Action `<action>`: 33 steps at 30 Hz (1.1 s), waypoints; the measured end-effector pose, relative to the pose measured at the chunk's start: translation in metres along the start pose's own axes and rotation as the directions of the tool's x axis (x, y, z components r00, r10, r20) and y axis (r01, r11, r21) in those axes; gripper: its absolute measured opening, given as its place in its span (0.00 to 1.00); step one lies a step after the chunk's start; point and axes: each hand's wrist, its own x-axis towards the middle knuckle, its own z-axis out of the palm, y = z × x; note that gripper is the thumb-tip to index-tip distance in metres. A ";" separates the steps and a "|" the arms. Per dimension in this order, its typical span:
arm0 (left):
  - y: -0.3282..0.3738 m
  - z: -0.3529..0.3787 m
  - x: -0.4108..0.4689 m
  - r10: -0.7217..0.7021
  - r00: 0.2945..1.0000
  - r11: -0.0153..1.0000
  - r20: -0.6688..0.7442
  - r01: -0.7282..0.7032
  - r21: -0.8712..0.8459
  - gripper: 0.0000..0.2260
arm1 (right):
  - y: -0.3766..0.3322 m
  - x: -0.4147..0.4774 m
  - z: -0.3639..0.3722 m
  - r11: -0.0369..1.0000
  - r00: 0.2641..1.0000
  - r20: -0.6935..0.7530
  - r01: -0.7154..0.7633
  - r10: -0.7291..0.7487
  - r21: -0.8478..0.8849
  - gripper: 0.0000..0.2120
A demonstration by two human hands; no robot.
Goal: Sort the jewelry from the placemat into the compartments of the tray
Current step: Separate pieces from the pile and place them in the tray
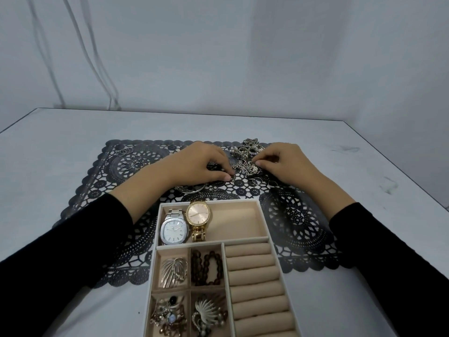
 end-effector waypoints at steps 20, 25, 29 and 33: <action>0.003 -0.006 -0.010 -0.182 0.974 0.975 -0.133 0.161 -0.156 0.05 | -0.008 -0.001 0.002 0.989 0.993 0.054 -0.110 0.104 0.104 0.04; 0.010 -0.010 -0.024 -0.285 0.940 0.937 -0.190 0.230 -0.264 0.05 | -0.009 -0.006 -0.004 0.982 0.994 0.030 -0.109 0.105 0.153 0.04; 0.016 -0.011 -0.038 -0.386 0.897 0.856 -0.215 0.262 -0.445 0.05 | -0.012 -0.012 -0.006 0.958 0.993 -0.054 -0.088 0.107 0.273 0.05; 0.027 -0.013 -0.050 -0.421 0.854 0.833 -0.305 0.231 -0.503 0.05 | -0.019 -0.021 -0.007 0.922 0.981 -0.146 -0.065 0.130 0.381 0.04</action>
